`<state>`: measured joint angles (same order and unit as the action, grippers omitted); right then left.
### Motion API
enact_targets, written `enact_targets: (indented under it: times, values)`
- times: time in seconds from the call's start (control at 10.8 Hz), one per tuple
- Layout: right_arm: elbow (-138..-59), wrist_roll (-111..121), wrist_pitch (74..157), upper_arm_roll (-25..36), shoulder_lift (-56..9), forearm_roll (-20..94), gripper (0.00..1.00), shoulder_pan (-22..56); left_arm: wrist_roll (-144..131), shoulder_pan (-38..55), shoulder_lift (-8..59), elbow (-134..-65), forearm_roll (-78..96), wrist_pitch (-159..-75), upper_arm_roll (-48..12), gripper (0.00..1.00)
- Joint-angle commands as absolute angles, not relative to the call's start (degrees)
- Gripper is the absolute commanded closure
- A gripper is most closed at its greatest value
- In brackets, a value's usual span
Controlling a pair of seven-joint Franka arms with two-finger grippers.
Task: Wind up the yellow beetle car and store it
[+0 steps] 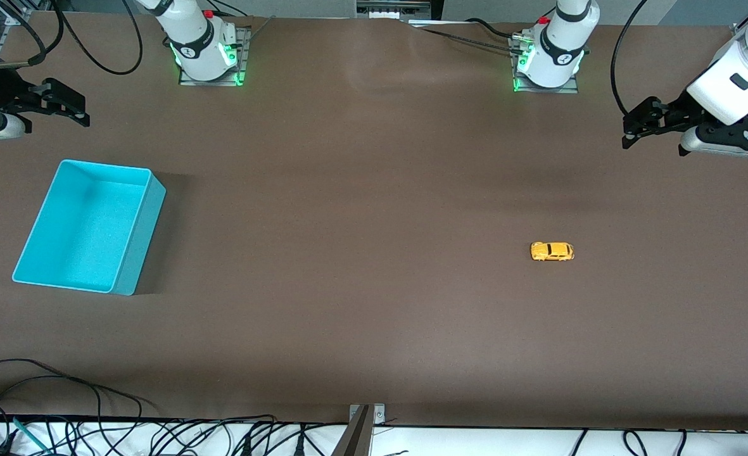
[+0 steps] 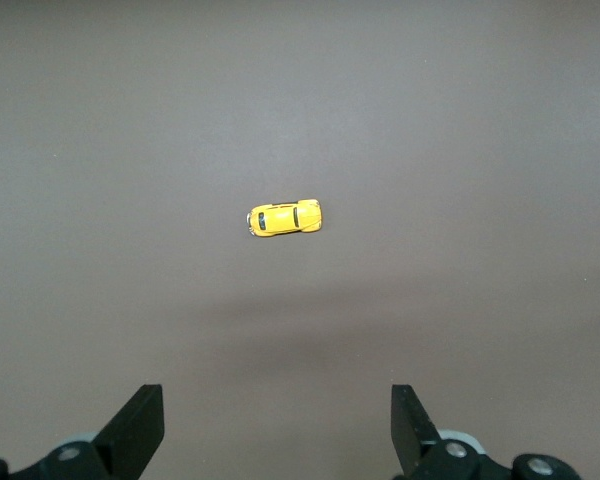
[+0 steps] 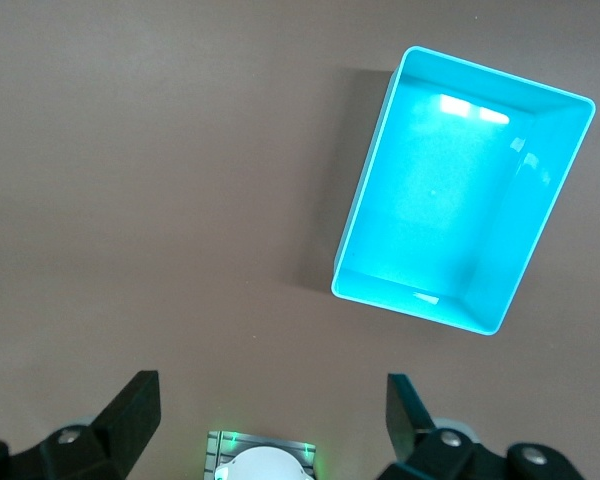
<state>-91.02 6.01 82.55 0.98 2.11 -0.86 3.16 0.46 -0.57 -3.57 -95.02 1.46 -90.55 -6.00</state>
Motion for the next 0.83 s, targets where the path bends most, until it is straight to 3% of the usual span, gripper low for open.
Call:
enact_targets:
  times: [0.0, 0.74]
  values:
    - [-90.26, 5.36, 81.47, 0.79, 2.02, -1.67, 0.00, 3.25, 0.09, -0.79, -3.08, -93.43, 2.90, -88.77, -5.80, 0.00]
    - [-90.09, 5.71, 80.95, 1.05, 1.85, -1.85, 0.00, 3.16, 0.18, -0.79, -2.99, -93.43, 2.81, -87.98, -5.71, 0.00]
